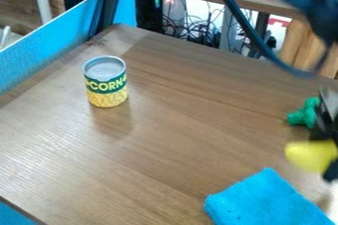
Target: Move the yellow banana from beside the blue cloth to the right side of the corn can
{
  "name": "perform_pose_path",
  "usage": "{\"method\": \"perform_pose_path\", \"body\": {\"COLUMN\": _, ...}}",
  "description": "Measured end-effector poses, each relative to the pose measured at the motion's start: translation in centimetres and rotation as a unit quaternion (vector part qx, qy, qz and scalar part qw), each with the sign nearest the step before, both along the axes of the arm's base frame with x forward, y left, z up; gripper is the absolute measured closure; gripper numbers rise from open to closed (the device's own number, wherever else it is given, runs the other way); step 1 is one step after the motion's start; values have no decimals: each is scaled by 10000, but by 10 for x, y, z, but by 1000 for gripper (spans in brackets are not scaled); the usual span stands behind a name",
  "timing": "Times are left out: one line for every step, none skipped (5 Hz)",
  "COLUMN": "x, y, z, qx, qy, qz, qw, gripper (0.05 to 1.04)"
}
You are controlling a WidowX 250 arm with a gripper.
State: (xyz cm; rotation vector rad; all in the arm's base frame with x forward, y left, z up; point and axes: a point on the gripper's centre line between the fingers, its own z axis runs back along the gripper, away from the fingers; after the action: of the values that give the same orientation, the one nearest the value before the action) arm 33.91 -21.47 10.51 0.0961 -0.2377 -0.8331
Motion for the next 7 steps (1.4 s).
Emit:
{"method": "perform_pose_path", "body": {"x": 17, "y": 59, "z": 45, "qx": -308, "qy": -414, "qz": 915, "qw": 9945, "gripper": 482}}
{"method": "perform_pose_path", "body": {"x": 27, "y": 101, "z": 53, "qx": -242, "qy": -448, "qz": 1590, "qw": 9860, "gripper": 482}}
{"method": "perform_pose_path", "body": {"x": 47, "y": 154, "z": 43, "qx": -40, "qy": -430, "qz": 2338, "qw": 9713, "gripper": 482}}
{"method": "perform_pose_path", "body": {"x": 63, "y": 190, "z": 6, "qx": 325, "qy": -259, "qz": 2686, "qw": 9623, "gripper": 482}}
{"method": "perform_pose_path", "body": {"x": 73, "y": 212, "z": -21, "qx": 381, "qy": -130, "qz": 2868, "qw": 9572, "gripper": 482}}
{"method": "perform_pose_path", "body": {"x": 79, "y": 223, "z": -51, "qx": 409, "qy": 48, "qz": 3028, "qw": 9522, "gripper": 482}}
{"method": "perform_pose_path", "body": {"x": 86, "y": 220, "z": -67, "qx": 226, "qy": 134, "qz": 2968, "qw": 9546, "gripper": 478}}
